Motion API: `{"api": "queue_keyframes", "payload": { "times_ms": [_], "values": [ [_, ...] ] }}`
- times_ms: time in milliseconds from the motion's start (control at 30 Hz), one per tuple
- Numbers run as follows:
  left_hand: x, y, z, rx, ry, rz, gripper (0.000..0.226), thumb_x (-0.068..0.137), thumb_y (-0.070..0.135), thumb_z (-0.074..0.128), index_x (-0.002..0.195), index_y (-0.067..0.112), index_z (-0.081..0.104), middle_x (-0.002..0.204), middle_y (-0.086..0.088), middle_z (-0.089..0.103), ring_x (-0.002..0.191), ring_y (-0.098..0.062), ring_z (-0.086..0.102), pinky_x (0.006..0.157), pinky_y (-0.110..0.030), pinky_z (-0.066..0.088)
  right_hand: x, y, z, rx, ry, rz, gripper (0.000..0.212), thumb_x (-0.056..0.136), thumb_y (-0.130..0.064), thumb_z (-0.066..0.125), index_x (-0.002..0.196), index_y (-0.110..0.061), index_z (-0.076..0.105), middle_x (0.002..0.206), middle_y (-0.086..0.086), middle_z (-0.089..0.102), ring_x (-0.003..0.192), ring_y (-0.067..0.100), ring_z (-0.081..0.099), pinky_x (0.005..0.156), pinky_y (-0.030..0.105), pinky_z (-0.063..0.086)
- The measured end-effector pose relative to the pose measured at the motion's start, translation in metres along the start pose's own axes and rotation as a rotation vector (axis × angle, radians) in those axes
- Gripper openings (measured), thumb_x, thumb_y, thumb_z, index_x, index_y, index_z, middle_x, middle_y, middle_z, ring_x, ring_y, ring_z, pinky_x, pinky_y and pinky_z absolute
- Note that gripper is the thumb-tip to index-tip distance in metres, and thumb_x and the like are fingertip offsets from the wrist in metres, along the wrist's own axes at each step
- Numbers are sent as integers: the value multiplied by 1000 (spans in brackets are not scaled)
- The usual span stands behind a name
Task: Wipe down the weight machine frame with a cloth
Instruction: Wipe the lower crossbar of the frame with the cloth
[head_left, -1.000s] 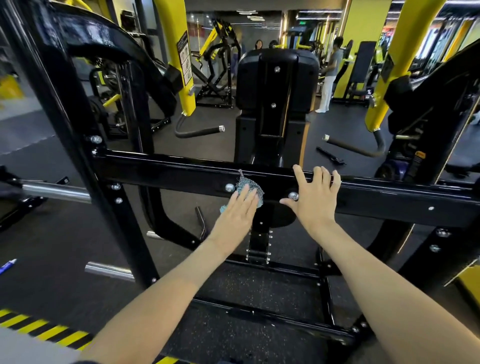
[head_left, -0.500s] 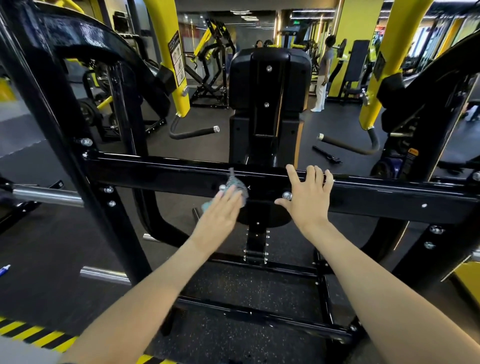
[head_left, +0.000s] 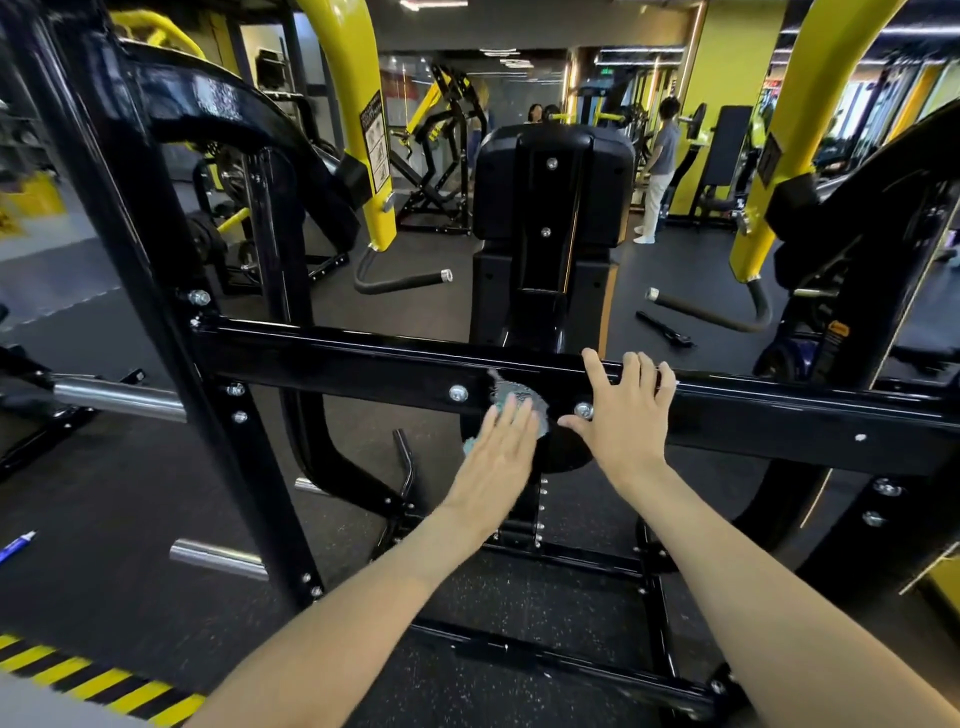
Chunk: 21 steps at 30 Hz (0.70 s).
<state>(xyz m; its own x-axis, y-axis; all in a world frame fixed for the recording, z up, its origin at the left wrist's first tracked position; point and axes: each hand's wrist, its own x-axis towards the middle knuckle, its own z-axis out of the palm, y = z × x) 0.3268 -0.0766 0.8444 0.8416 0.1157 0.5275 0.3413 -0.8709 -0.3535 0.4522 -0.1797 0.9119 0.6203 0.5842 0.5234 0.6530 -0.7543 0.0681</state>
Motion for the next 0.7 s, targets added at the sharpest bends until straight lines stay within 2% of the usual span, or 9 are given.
{"api": "queue_keyframes", "payload": {
  "times_ms": [100, 200, 233, 333, 367, 433, 600, 700],
  "values": [
    [11, 15, -2, -103, 39, 25, 77, 70, -5, 71, 140, -5, 38, 146, -22, 39, 138, -37, 33, 114, -48, 21, -1, 1, 1, -27, 19, -7, 84, 74, -54, 73, 145, -23, 38, 131, 22, 47, 131, 37, 38, 113, 50, 16],
    [-8, -2, 5, -237, 32, -161, 86, 55, -18, 70, 136, -6, 44, 142, -23, 45, 134, -37, 40, 110, -47, 31, 0, 1, 4, -19, 30, -3, 88, 69, -61, 73, 142, -22, 43, 126, 24, 50, 128, 38, 41, 112, 50, 18],
    [-14, -5, 4, -288, 34, -229, 88, 56, -21, 69, 138, -6, 41, 144, -24, 41, 136, -37, 37, 110, -48, 32, 1, 1, 6, -13, 47, -2, 89, 67, -61, 75, 140, -21, 45, 124, 24, 51, 127, 39, 42, 112, 51, 21],
    [3, 8, -7, -537, 116, -408, 86, 74, -26, 52, 149, -1, 16, 157, -18, 12, 146, -31, 7, 119, -48, 14, 2, 2, 4, 7, 36, -14, 88, 70, -60, 73, 142, -21, 42, 127, 25, 49, 129, 39, 39, 113, 50, 18],
    [15, 14, -12, -580, 138, -483, 88, 72, -29, 49, 149, -2, 16, 157, -18, 12, 146, -30, 5, 119, -48, 9, 1, 2, 4, 9, 15, -19, 88, 72, -60, 72, 144, -22, 39, 130, 24, 47, 131, 38, 36, 113, 50, 15],
    [32, 27, -17, -644, 171, -590, 90, 64, -32, 51, 146, -6, 23, 154, -23, 21, 145, -33, 13, 117, -47, 11, 1, 2, 4, 12, 12, -15, 88, 72, -60, 72, 144, -22, 38, 131, 24, 46, 132, 38, 35, 114, 49, 14],
    [11, 56, 6, -691, 194, -530, 101, 62, -30, 61, 147, -4, 15, 155, -21, 17, 145, -32, 13, 115, -47, 12, 2, 5, 10, 1, 82, -45, 92, 63, -62, 77, 140, -20, 47, 123, 26, 54, 126, 39, 45, 111, 51, 23],
    [19, 51, 3, -730, 229, -570, 101, 64, -31, 58, 146, -1, 8, 157, -17, 11, 146, -29, 7, 118, -43, 6, 3, 7, 8, 12, 48, -76, 91, 70, -62, 72, 146, -22, 38, 130, 24, 50, 131, 38, 39, 115, 50, 17]
  ]
}}
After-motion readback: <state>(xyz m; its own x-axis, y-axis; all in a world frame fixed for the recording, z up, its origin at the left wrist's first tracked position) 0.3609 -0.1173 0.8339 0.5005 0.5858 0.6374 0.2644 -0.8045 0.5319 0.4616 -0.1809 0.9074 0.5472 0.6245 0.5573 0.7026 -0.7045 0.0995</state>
